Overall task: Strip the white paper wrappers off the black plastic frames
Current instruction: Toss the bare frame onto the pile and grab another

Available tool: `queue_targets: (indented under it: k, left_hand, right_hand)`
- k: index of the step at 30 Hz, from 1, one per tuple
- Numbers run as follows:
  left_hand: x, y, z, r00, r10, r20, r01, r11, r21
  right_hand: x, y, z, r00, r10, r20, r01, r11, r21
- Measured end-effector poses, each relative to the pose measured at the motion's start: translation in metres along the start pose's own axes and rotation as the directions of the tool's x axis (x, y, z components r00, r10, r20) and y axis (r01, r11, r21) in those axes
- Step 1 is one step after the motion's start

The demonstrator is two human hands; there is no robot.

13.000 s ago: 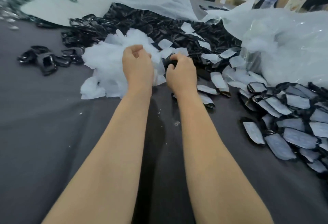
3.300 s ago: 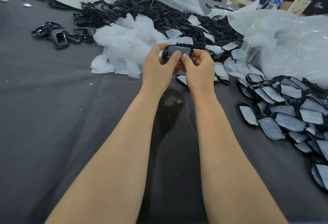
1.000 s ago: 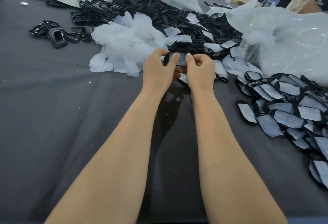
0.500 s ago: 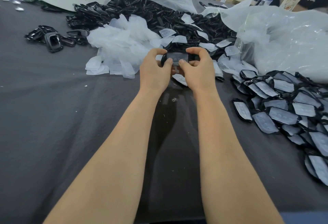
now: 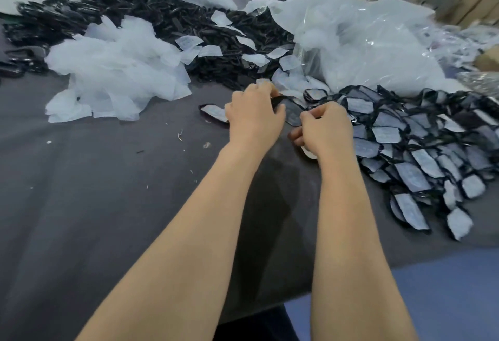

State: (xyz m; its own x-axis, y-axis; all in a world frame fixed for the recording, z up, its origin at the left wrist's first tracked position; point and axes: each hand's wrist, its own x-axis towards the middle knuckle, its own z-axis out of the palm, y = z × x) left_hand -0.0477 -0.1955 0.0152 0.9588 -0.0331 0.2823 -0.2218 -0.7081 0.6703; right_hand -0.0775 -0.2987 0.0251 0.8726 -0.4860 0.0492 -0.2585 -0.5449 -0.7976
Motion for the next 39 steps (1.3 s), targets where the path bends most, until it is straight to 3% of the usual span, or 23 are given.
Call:
queue_targets:
  k: [4,6,8,11,14,18,21,24,28,32,35,39]
  left_hand:
    - [-0.006,0.016,0.024,0.990,0.037,0.137,-0.071,0.966,0.249]
    - [-0.009,0.018,0.031,0.983,0.038,0.180,-0.093,0.947,0.308]
    - [-0.010,0.019,0.033,0.984,0.057,0.168,-0.108,0.943,0.313]
    - [-0.006,0.017,0.025,0.993,0.079,0.087,-0.095,0.975,0.200]
    - [0.003,0.007,0.006,0.995,0.016,-0.100,-0.021,0.999,-0.045]
    - [0.013,-0.021,-0.023,0.962,-0.169,-0.216,0.087,0.935,-0.343]
    - [0.015,-0.035,-0.032,0.931,-0.354,-0.096,0.252,0.808,-0.533]
    - [0.014,-0.036,-0.034,0.914,-0.405,-0.004,0.324,0.738,-0.593]
    - [0.010,-0.033,-0.028,0.936,-0.346,-0.067,0.303,0.887,-0.349]
    - [-0.001,-0.029,-0.017,0.954,-0.300,-0.006,0.290,0.926,-0.241]
    - [-0.008,-0.016,-0.008,0.959,-0.259,0.113,0.282,0.906,-0.316]
    - [-0.021,0.010,0.005,0.927,-0.195,0.320,0.340,0.797,-0.500]
  right_hand:
    - [0.002,0.017,-0.020,0.994,0.095,0.044,-0.085,0.976,-0.200]
    - [0.001,0.021,-0.024,0.995,0.089,0.034,-0.072,0.936,-0.345]
    - [0.001,0.020,-0.025,0.997,0.077,0.012,-0.068,0.928,-0.368]
    - [-0.001,0.007,-0.020,0.996,-0.007,-0.084,-0.018,0.955,-0.296]
    - [-0.001,-0.014,-0.002,0.977,-0.145,-0.155,0.109,0.970,-0.219]
    - [0.004,-0.043,0.043,0.955,-0.297,0.025,0.295,0.930,-0.218]
    - [0.008,-0.058,0.077,0.912,-0.307,0.272,0.388,0.862,-0.328]
    - [0.009,-0.064,0.094,0.880,-0.212,0.425,0.421,0.760,-0.495]
    - [0.003,-0.055,0.085,0.899,-0.201,0.389,0.393,0.761,-0.516]
    - [-0.005,-0.037,0.060,0.934,-0.189,0.303,0.324,0.806,-0.496]
    - [-0.005,-0.029,0.040,0.977,-0.077,0.199,0.175,0.825,-0.537]
    - [-0.001,-0.024,0.012,0.987,-0.001,0.159,0.080,0.868,-0.490]
